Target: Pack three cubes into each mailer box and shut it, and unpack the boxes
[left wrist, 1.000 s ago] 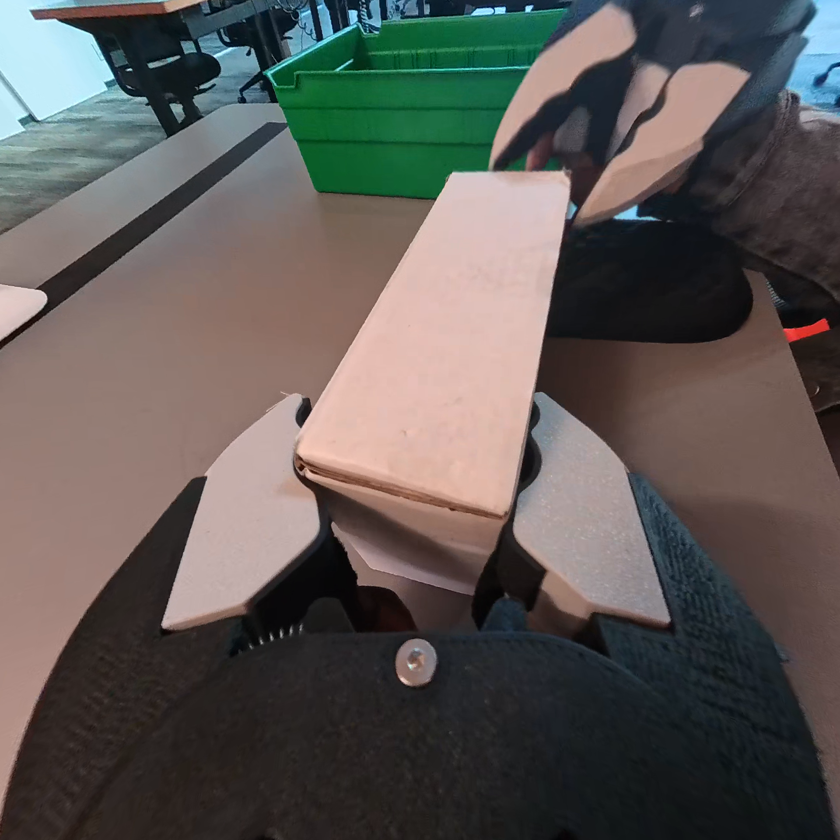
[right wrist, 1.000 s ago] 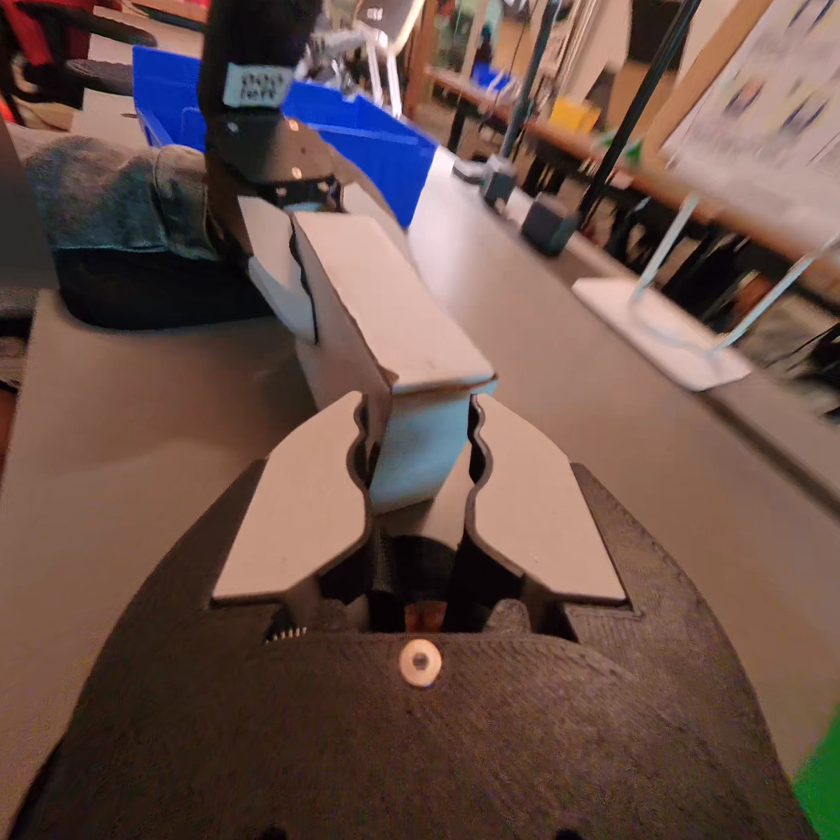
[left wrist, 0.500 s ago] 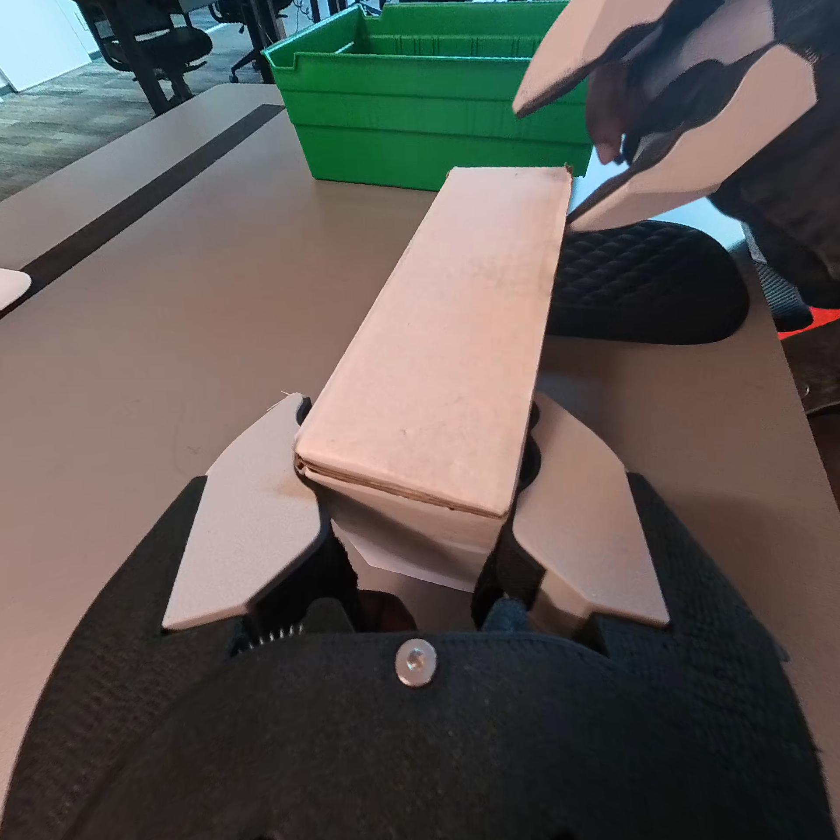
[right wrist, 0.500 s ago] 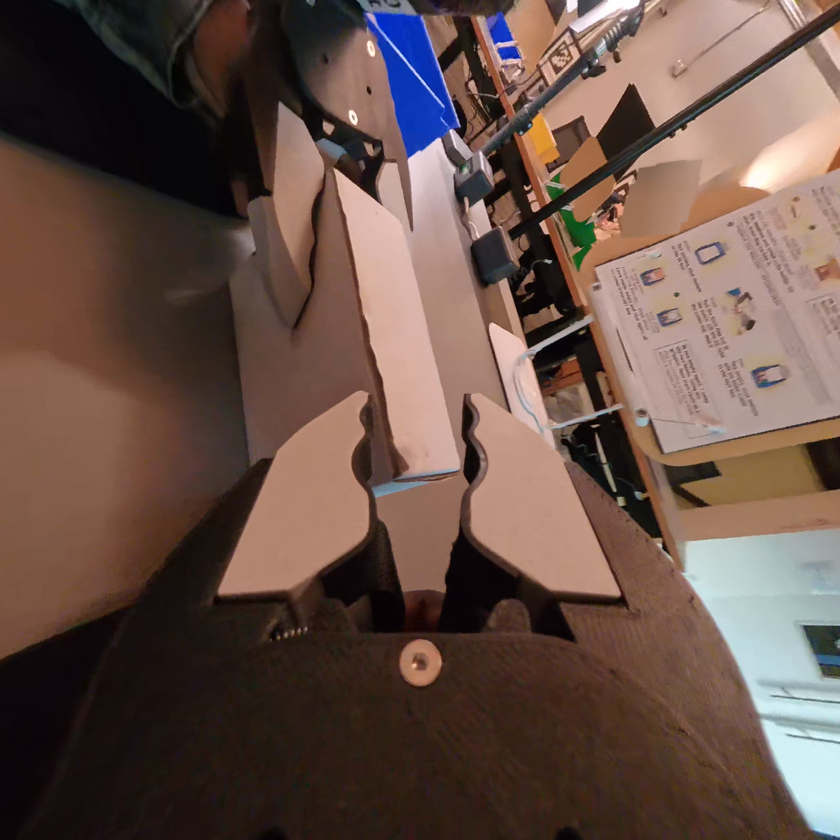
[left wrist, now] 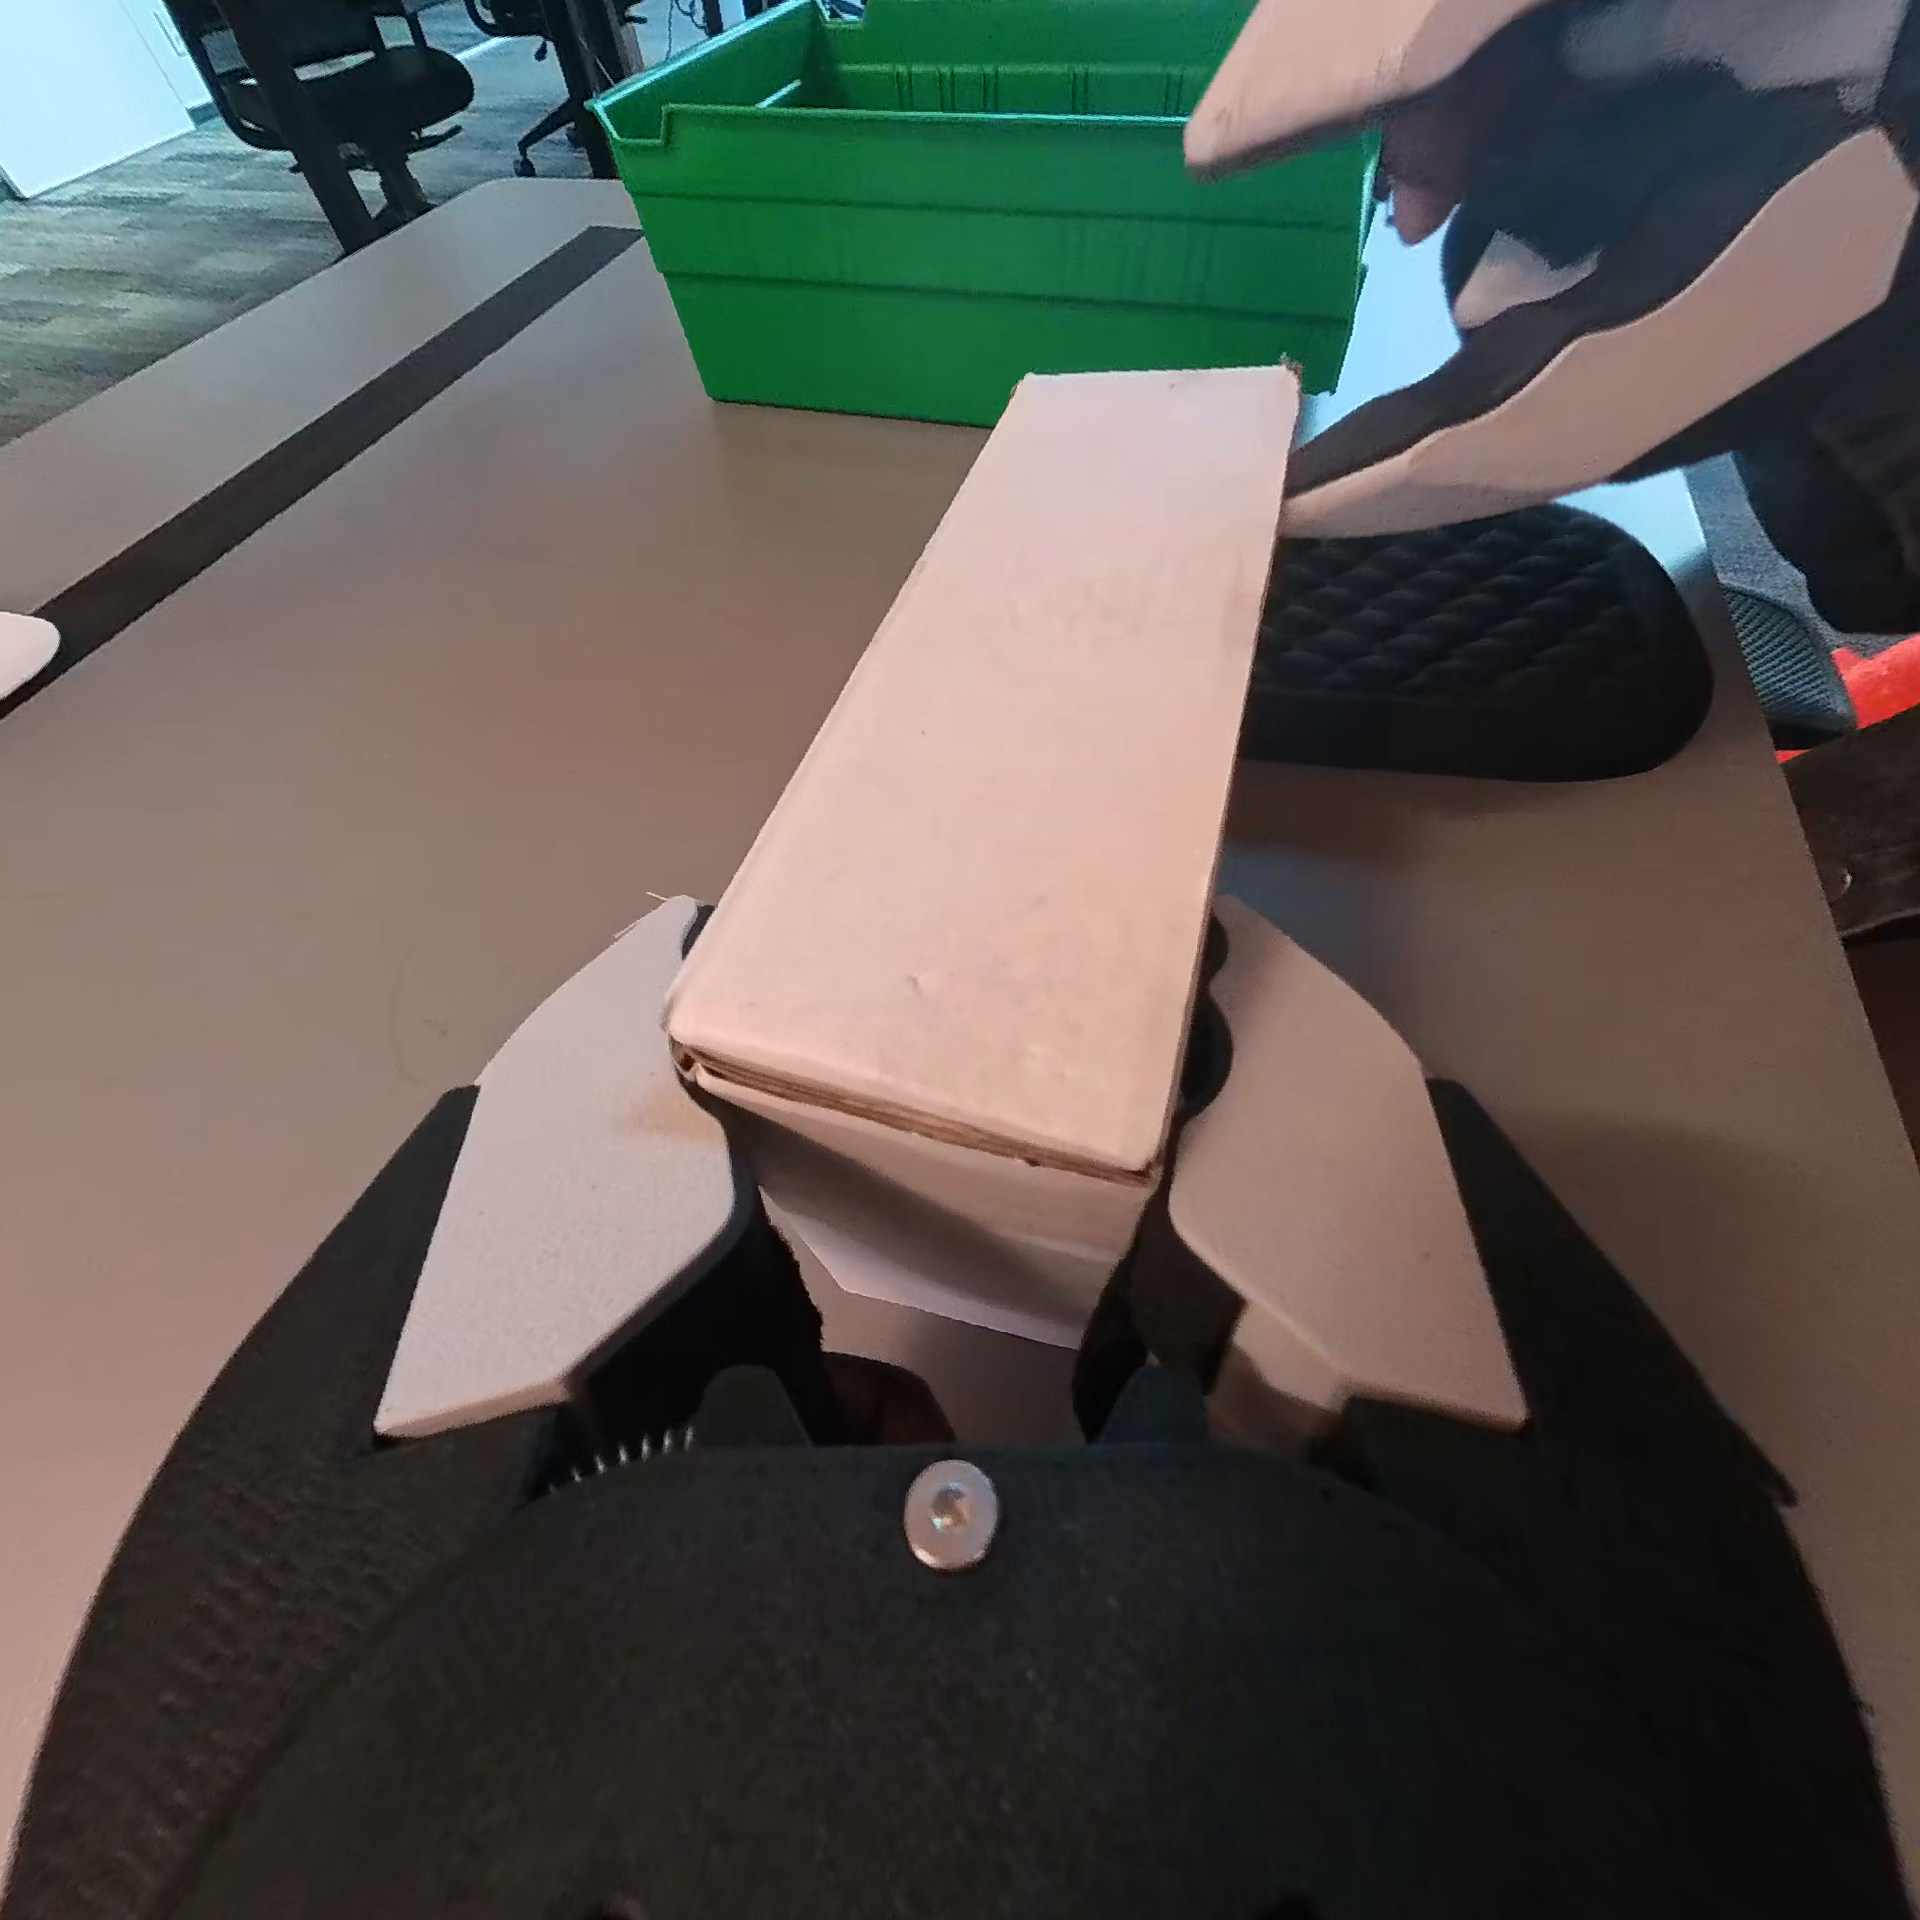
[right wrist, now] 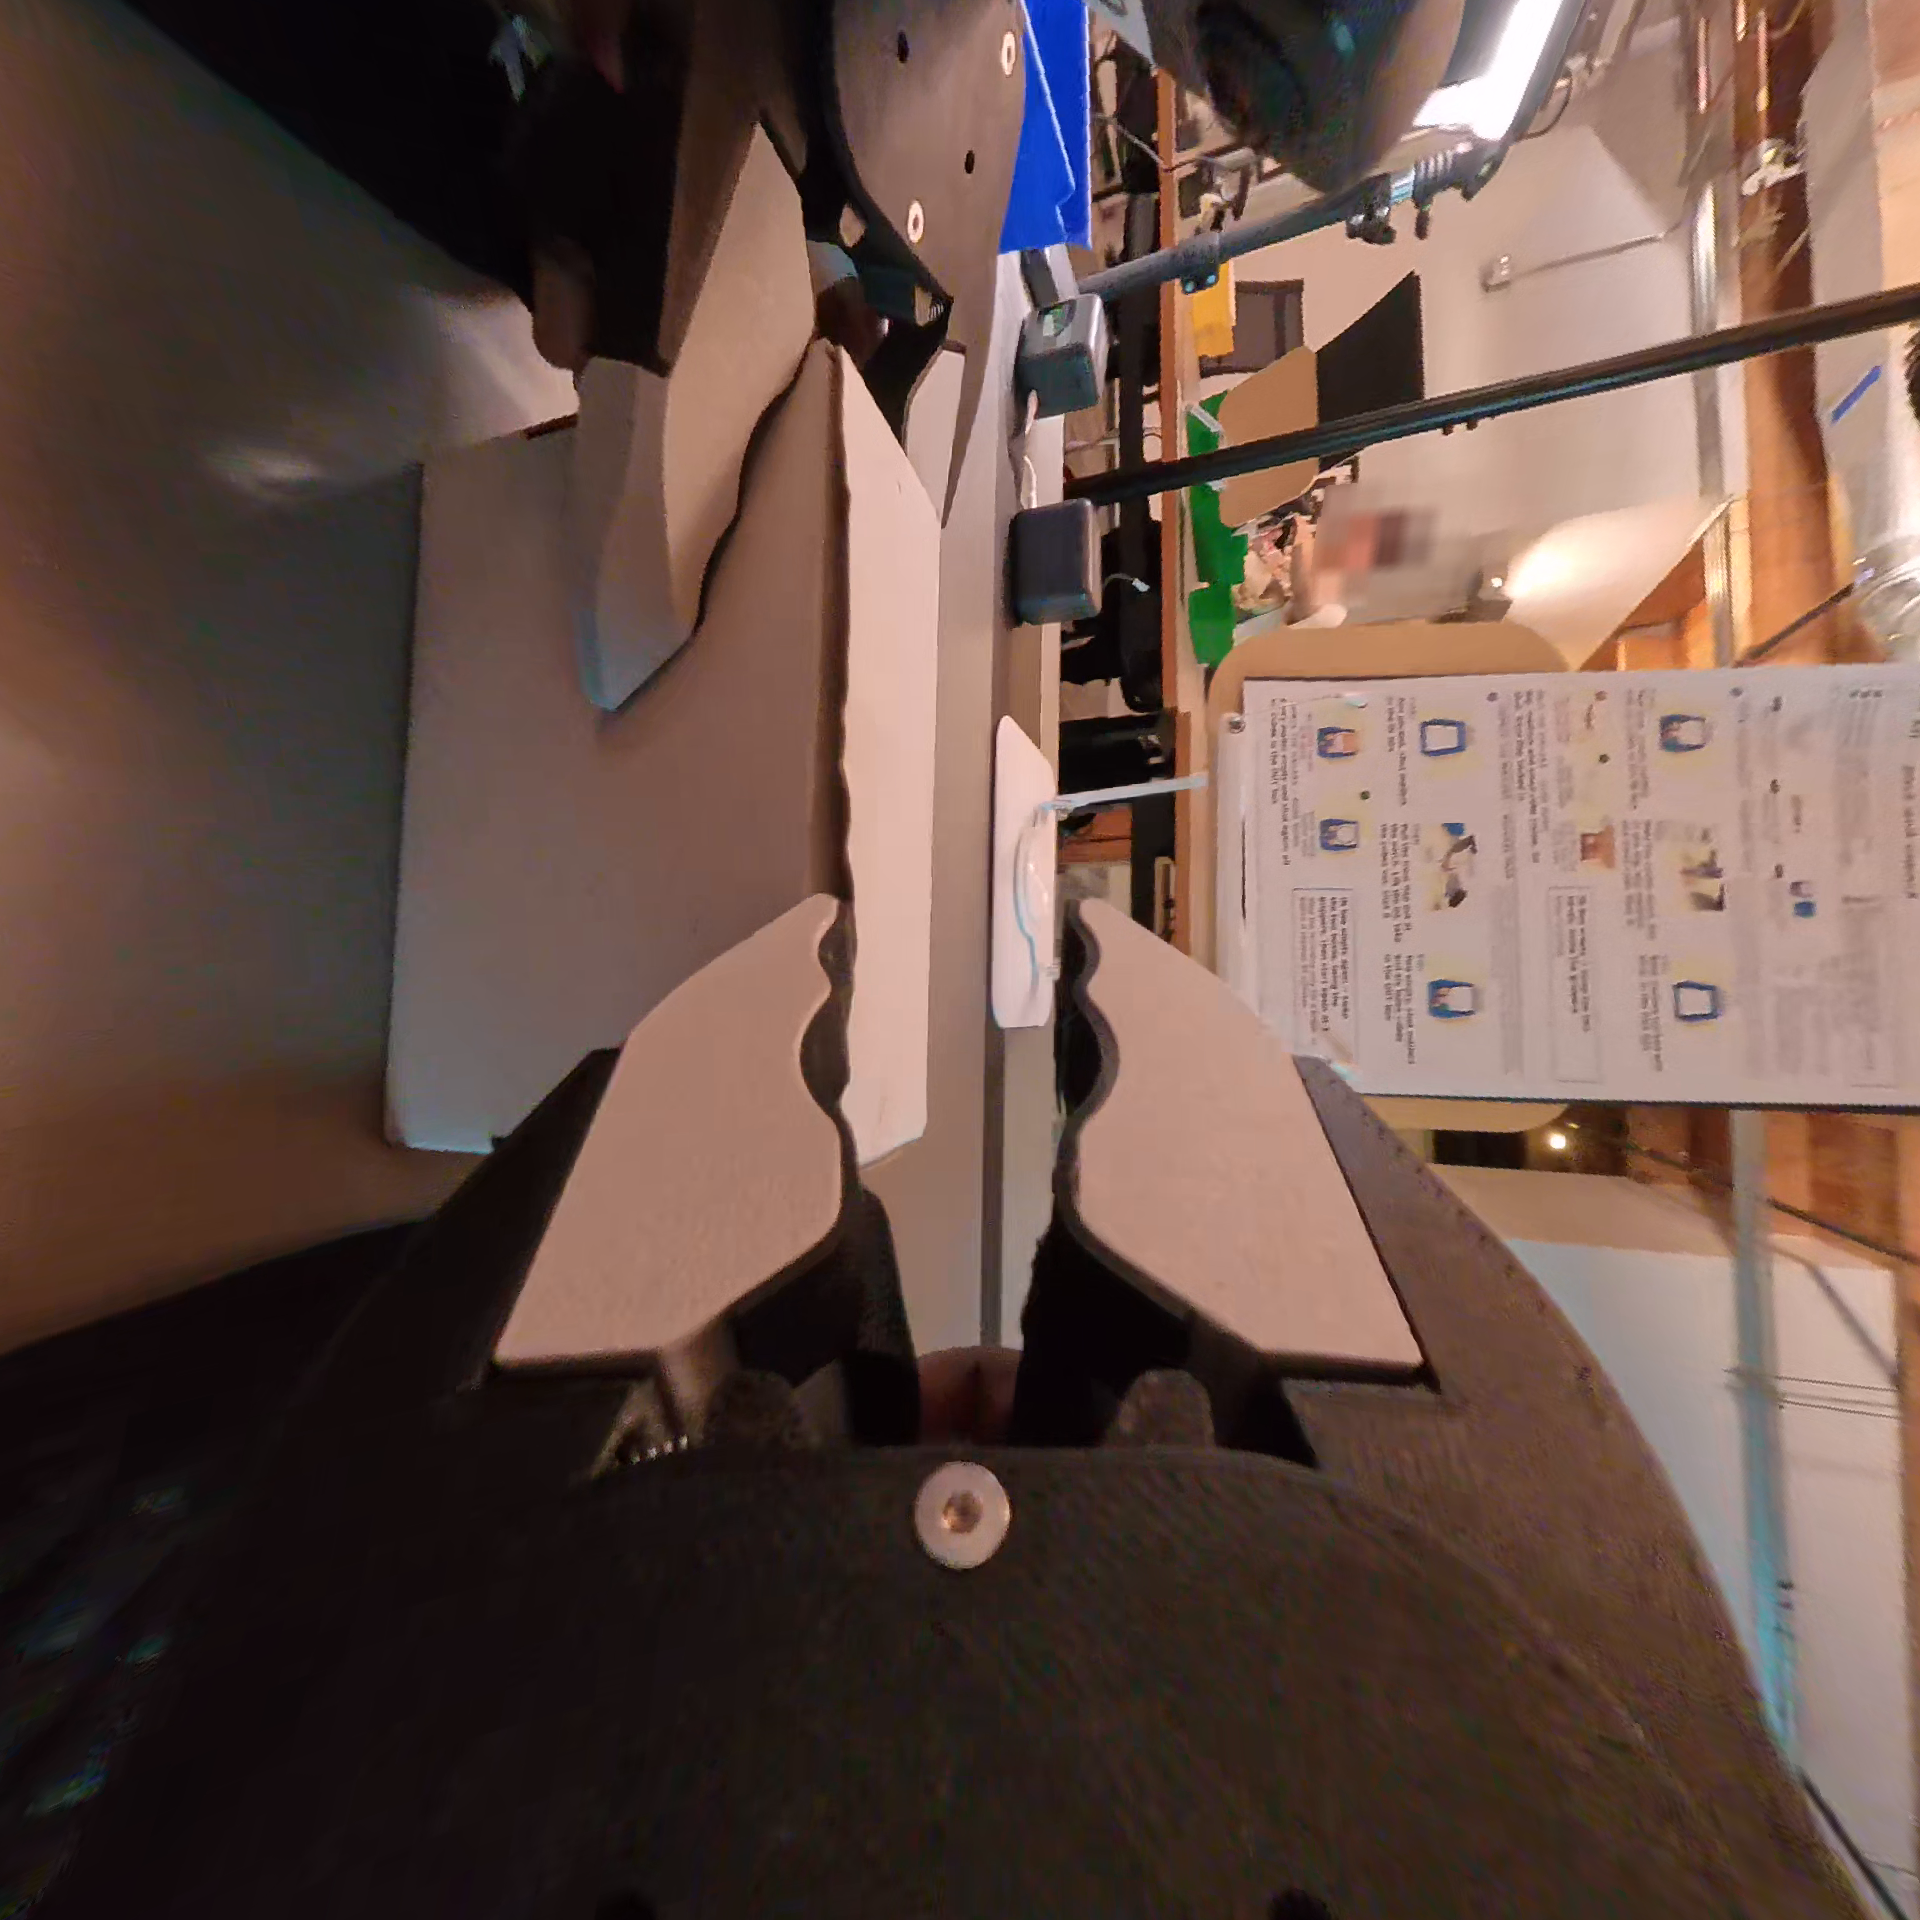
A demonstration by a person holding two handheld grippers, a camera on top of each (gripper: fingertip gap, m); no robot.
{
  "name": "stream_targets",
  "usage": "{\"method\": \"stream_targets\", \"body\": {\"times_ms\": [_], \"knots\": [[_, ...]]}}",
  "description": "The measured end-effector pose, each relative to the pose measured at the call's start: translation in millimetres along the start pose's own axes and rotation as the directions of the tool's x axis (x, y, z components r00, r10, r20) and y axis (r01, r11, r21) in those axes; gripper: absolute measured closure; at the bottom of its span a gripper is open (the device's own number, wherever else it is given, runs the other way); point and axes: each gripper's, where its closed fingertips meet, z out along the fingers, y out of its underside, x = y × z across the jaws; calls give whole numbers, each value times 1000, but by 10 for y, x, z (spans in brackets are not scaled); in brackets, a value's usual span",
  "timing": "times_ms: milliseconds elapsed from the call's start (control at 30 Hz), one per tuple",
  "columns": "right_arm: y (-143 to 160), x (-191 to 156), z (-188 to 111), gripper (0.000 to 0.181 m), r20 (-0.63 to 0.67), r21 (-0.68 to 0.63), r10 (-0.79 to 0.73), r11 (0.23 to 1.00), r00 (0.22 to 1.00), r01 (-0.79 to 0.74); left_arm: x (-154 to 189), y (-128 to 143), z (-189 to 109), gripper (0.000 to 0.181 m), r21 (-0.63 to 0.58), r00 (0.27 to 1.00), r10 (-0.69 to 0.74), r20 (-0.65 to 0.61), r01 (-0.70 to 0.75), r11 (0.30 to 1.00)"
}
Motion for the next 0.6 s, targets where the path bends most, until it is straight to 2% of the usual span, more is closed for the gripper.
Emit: {"method": "stream_targets", "body": {"times_ms": [233, 467, 533, 600], "knots": [[-35, -13, 88, 154, -32, -41, -19, 999, 999, 17, -13, 3, 4, 95, -4, 1000, 0, 12, 0, 1000], [-102, -50, 214, 177, -71, -50, -83, 996, 994, 80, -8, 7, 7, 95, -10, 1000, 6, 12, -6, 1000], [-104, -42, 260, 181, -62, -65, -94, 994, 994, 89, -14, 7, 7, 95, -11, 1000, 3, 16, -3, 1000], [-93, -52, 275, 181, 3, -69, -89, 994, 996, 89, -22, 8, 11, 95, -16, 1000, 0, 23, 0, 1000]]}}
